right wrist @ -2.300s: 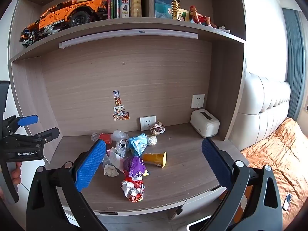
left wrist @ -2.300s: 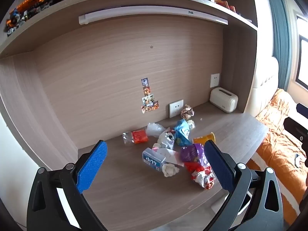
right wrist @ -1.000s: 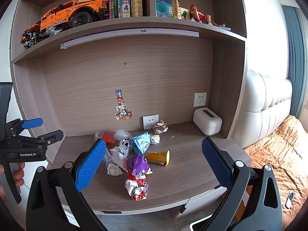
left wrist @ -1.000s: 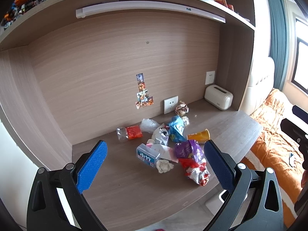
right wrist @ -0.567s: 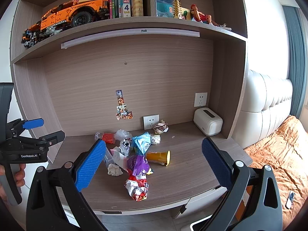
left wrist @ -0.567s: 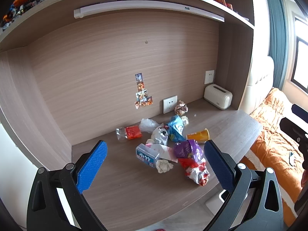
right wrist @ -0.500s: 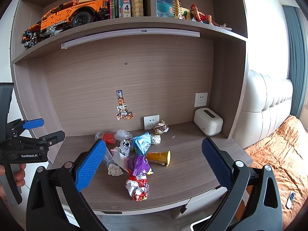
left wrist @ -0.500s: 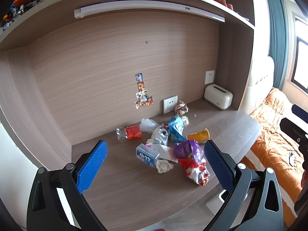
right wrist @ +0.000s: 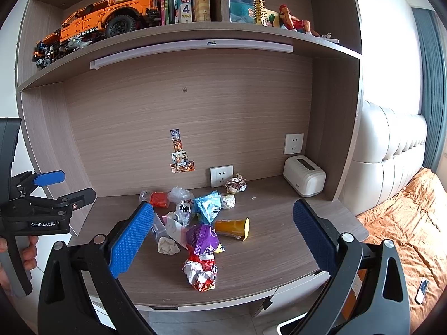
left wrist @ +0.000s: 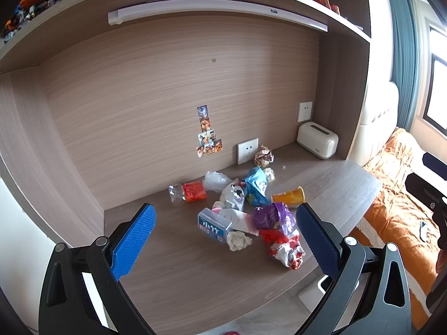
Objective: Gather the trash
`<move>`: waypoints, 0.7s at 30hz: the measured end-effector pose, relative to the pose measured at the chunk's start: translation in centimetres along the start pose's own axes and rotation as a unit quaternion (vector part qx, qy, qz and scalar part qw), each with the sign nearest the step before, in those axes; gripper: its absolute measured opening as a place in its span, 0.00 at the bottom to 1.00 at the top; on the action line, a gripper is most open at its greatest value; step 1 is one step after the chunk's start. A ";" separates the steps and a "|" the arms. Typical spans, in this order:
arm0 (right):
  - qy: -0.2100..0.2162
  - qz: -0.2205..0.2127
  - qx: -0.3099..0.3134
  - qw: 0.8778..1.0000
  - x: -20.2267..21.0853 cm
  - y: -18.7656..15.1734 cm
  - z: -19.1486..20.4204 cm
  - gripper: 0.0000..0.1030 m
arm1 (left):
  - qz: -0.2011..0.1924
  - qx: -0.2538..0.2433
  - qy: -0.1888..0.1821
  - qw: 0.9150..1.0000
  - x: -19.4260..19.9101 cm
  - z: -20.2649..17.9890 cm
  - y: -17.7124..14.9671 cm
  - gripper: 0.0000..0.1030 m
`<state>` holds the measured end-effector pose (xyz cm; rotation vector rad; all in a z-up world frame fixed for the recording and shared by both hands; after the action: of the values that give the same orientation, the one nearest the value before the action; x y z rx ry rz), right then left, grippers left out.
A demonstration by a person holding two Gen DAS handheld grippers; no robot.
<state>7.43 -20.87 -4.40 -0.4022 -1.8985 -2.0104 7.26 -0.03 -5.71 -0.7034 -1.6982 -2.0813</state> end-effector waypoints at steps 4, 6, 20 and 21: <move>0.000 0.000 0.000 1.000 0.0 0.0 0.0 0.96 | -0.001 0.001 0.001 1.000 0.0 0.0 0.0 0.96; 0.000 0.000 0.000 1.000 0.0 0.0 0.0 0.96 | -0.001 0.001 0.000 1.000 0.0 0.0 0.0 0.96; 0.003 0.002 0.002 1.000 -0.4 0.4 0.2 0.96 | 0.001 -0.003 -0.002 1.000 -0.4 -0.2 0.0 0.96; 0.003 0.002 0.003 1.000 -0.4 0.4 0.3 0.96 | 0.001 -0.004 -0.002 1.000 -0.4 -0.2 0.1 0.96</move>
<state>8.00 -20.61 -4.19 -0.3968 -1.8975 -2.0014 7.62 -0.25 -5.95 -0.7116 -1.6920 -2.0867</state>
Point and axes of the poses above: each gripper's, at about its wrist camera, not at the fingertips, and x roughly against the way its jaws point, z to its left, y to its top, the point moved 9 cm from there along -x, roughly the way its jaws point, and after that the axes turned 6 degrees about -x, right-handed, at the moved point
